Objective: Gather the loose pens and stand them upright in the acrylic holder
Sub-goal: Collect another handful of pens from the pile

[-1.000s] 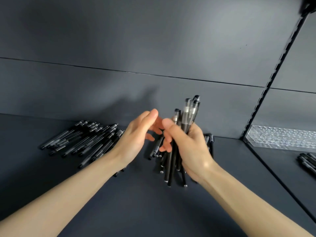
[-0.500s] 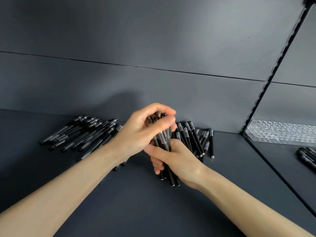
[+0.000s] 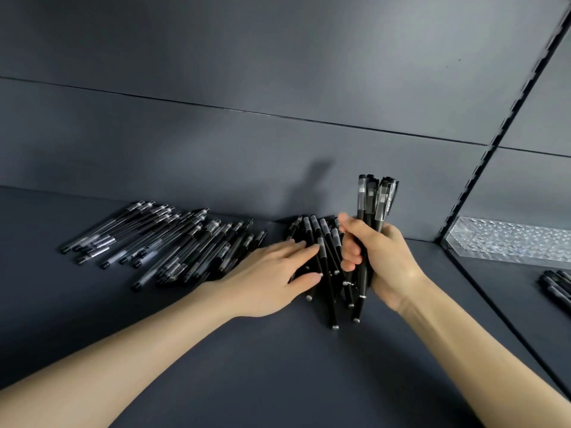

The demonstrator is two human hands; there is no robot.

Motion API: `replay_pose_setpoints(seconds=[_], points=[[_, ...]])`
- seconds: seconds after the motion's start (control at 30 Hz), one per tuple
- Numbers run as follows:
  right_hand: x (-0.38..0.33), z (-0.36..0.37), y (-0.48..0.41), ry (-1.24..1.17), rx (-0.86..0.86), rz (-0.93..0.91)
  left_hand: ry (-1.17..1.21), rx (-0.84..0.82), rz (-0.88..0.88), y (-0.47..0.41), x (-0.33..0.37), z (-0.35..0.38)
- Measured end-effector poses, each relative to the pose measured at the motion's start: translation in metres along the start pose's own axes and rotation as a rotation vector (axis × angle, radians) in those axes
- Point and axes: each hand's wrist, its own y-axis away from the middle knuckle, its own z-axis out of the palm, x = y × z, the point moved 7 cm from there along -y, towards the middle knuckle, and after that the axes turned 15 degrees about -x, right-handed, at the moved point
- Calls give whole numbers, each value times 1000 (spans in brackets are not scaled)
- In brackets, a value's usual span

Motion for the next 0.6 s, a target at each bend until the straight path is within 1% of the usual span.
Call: replay_pose_setpoints(seconds=[0.13,0.17,0.23,0.3,0.37,0.5,0.6], points=[[3,2,-1,48,-2,2,-5,160,-41,10,-10,-16],[3,2,-1,51,-3,1,-1,178,-42,11,-11,-18],[5,2,-3,53,-5,0,38,135,-13,8,-8,-16],[7,1,-4,50,-2,1,21,62,14,3,0,-10],[8,1,-4,55,3,4,-1,60,11,1,3,-9],[8,2,-4,47,-1,4,130,189,-52,7,-10,-18],[9,3,-4,41,-8,3,105,269,-136,10,-17,-23]])
